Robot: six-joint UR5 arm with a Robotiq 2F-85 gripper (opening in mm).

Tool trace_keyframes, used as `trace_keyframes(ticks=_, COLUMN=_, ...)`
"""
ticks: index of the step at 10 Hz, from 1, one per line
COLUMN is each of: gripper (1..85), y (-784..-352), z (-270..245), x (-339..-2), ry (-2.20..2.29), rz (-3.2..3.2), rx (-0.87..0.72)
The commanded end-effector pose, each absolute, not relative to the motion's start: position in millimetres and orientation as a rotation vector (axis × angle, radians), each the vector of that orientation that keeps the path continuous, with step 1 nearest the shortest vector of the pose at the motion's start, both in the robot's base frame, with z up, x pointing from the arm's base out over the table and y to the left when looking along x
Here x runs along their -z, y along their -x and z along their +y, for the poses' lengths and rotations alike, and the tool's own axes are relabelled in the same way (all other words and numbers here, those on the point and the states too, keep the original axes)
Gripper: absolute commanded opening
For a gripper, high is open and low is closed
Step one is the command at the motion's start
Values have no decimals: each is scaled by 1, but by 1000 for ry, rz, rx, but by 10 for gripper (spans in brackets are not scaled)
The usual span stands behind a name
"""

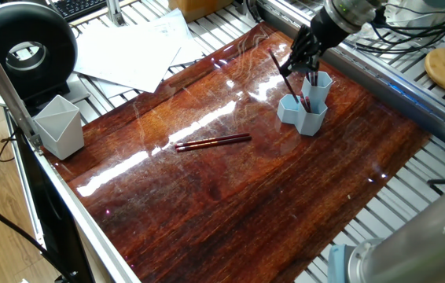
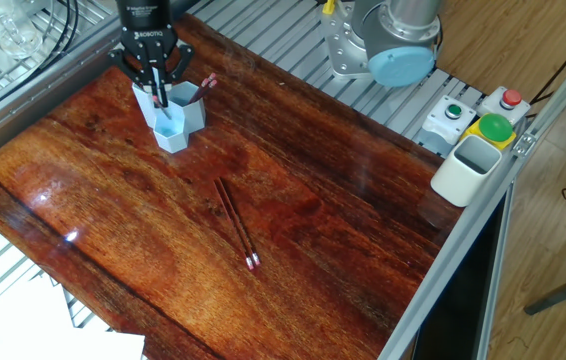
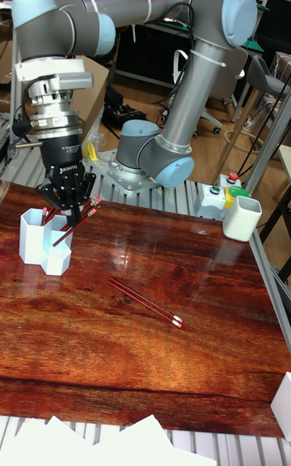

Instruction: Put the pen into the pen holder

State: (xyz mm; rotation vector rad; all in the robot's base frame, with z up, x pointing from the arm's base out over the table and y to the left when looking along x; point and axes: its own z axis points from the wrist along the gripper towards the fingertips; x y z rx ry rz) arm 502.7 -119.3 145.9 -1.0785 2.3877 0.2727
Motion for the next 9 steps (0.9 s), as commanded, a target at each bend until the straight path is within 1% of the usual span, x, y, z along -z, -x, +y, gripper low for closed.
trace_keyframes(ticks=1, gripper=10, y=-501, z=-119, x=-148, ry=1101, rz=2350, rx=-292)
trace_keyframes(ticks=9, gripper=10, y=-505, z=-110, x=-144, ry=1163, rz=2273, rx=-358)
